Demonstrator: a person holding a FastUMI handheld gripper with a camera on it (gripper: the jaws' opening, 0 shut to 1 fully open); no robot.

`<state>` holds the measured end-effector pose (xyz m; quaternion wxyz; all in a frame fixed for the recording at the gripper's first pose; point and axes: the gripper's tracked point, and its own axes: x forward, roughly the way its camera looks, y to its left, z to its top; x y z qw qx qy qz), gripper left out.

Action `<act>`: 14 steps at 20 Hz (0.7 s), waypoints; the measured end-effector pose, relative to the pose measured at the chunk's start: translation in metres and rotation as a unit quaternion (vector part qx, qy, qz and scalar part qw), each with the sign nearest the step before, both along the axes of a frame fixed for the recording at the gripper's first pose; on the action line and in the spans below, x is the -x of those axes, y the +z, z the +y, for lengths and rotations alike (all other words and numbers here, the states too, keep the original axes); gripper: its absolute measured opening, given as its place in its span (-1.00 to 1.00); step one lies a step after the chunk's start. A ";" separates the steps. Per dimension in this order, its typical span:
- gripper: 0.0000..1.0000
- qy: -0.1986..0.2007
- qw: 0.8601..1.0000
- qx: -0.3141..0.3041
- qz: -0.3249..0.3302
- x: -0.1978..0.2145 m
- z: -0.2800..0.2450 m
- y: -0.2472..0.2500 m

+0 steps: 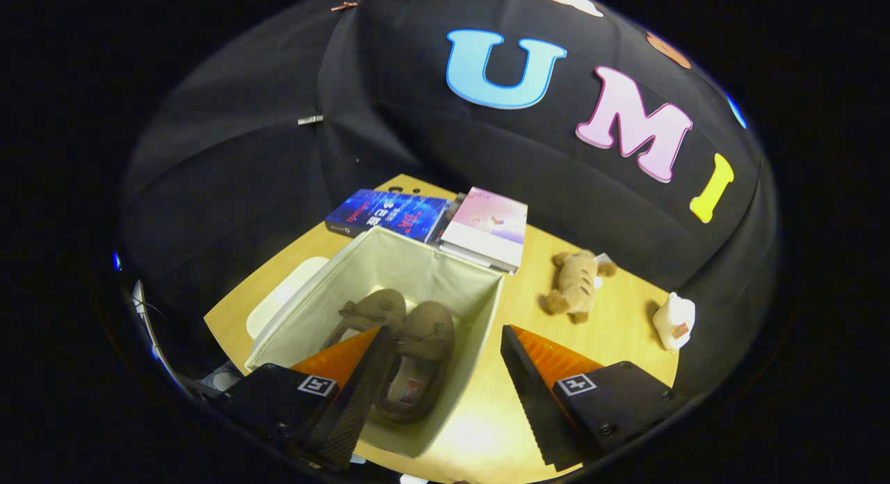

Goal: Open the storage box then place both shoes into the box .Put the left shoe in first, then the right shoe, with the right side of both shoes facing outward in a uniform manner.

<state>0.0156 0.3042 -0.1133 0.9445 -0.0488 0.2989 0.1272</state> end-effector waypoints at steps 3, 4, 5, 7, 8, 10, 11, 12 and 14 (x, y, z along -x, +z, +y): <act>0.97 0.009 0.997 0.001 -0.072 0.004 -0.038 0.036; 0.97 0.012 0.995 0.002 -0.098 0.005 -0.052 0.049; 0.97 0.014 0.992 0.000 -0.123 0.006 -0.066 0.061; 0.96 0.016 0.987 -0.011 -0.160 0.009 -0.094 0.081; 0.96 0.017 0.984 -0.018 -0.176 0.015 -0.107 0.090; 0.96 0.011 0.981 -0.038 -0.192 0.029 -0.130 0.102; 0.96 0.006 0.979 -0.044 -0.201 0.034 -0.143 0.106; 0.96 0.002 0.976 -0.046 -0.212 0.038 -0.158 0.110; 0.96 -0.005 0.969 -0.048 -0.241 0.048 -0.183 0.118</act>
